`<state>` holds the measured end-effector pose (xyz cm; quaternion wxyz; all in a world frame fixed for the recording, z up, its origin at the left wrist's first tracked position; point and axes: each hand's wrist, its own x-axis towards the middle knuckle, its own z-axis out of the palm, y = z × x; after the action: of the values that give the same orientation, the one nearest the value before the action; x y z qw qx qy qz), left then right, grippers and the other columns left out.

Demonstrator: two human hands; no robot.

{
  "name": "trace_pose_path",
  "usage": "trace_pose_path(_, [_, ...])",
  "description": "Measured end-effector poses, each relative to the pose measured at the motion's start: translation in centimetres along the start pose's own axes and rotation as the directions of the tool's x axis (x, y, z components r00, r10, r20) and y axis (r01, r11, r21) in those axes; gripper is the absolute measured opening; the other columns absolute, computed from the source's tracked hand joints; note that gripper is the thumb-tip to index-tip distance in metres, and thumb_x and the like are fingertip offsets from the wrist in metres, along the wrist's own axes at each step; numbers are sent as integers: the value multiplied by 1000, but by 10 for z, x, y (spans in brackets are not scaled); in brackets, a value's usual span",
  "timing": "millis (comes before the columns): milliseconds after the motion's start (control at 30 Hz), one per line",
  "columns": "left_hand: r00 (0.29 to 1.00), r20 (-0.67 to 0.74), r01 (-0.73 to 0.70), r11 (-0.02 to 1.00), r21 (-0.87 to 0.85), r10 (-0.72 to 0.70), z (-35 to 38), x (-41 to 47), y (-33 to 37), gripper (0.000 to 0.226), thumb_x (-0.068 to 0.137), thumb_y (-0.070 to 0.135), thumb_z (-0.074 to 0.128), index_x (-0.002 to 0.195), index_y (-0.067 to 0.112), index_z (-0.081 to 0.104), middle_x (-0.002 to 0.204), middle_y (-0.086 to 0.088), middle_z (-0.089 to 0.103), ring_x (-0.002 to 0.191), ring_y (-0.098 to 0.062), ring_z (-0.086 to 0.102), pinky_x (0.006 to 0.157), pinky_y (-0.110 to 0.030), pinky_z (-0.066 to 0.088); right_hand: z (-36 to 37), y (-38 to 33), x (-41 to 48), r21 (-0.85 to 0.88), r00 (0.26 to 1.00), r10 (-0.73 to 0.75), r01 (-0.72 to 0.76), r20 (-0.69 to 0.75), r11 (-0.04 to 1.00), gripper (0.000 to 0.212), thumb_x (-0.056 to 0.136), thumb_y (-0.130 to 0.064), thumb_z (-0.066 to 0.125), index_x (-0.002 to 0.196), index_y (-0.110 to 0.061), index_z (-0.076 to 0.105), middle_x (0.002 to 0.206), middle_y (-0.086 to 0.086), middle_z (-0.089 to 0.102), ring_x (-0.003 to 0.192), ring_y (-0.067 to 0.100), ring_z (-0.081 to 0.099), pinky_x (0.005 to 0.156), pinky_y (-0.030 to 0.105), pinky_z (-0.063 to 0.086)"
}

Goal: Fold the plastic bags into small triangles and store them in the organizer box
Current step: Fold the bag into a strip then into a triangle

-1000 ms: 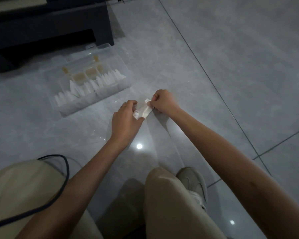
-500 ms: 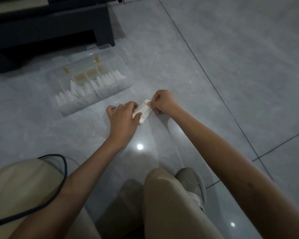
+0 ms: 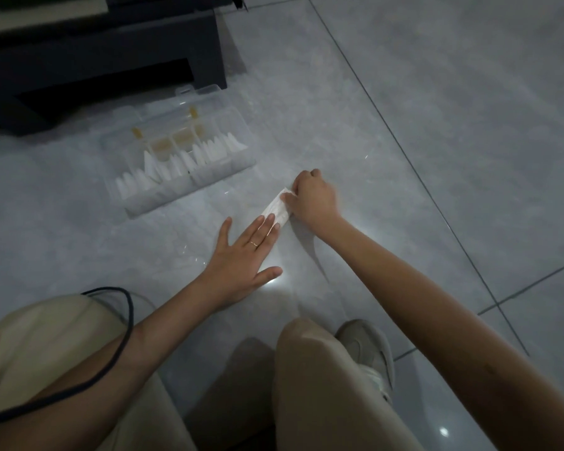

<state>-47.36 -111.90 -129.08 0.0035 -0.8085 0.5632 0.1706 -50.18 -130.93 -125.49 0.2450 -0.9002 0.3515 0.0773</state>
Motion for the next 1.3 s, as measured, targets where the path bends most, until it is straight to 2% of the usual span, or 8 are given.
trace_pose_path(133, [1000,-4,-23,1000,-16,23,0,0,-4,82,85,67,-4,153,22,-12,152,9,-27,141,-4,-25,111,-53,-16,0,-11,1,-111,998,-14,21,68,994,54,84,-33,72,122,-6,45,124,11,52,107,29,59,75,33,40])
trace_pose_path(367, [999,-9,-48,998,-48,48,1,0,-7,79,87,65,1,153,24,-11,154,10,-23,148,-11,-12,113,-54,-12,-6,-12,14,-130,970,-77,109,230,985,21,81,-22,69,96,-9,64,110,11,52,105,26,49,81,32,45])
trace_pose_path(467, [997,-70,-53,990,-129,44,0,1,-9,72,89,57,11,155,26,11,162,9,-2,146,-10,1,115,-52,-10,-8,-9,13,14,974,-90,89,209,996,24,80,-12,67,69,-20,48,84,-2,48,82,19,48,59,26,36])
trace_pose_path(600, [979,-205,-65,945,-322,-3,-7,5,-13,60,85,52,29,139,35,48,153,13,33,132,-4,23,116,-46,-5,-9,2,18,233,991,-21,-10,131,973,21,75,-7,76,93,-13,65,81,-4,54,83,15,51,71,25,40])
trace_pose_path(733, [905,-321,4,760,-649,-279,-13,9,-5,38,77,49,52,100,28,73,116,21,62,108,7,50,116,-46,11,-14,12,15,414,983,-12,-66,182,908,14,76,-1,76,88,-5,71,65,-8,55,70,13,54,73,27,45])
trace_pose_path(867, [771,-346,-13,530,-848,-534,-40,24,-3,33,80,17,75,111,17,65,105,11,65,94,0,62,92,-30,51,-35,8,5,504,967,-161,40,198,863,16,75,3,76,76,-11,68,68,-1,61,67,10,56,73,29,47])
trace_pose_path(1033, [830,-170,56,384,-922,-530,-87,54,-6,27,79,-4,68,100,14,67,85,1,65,77,-15,63,78,-30,53,-76,-14,9,485,934,-334,235,127,842,16,75,-2,78,83,-13,69,68,-11,60,58,-8,54,63,8,44])
trace_pose_path(1300, [754,-69,-26,74,-997,-654,-140,79,-11,18,83,-2,67,95,12,66,92,-9,68,85,-16,65,77,-29,53,-99,-20,23,765,959,-262,91,104,638,19,79,-4,76,96,-6,67,82,5,65,75,14,65,72,29,59])
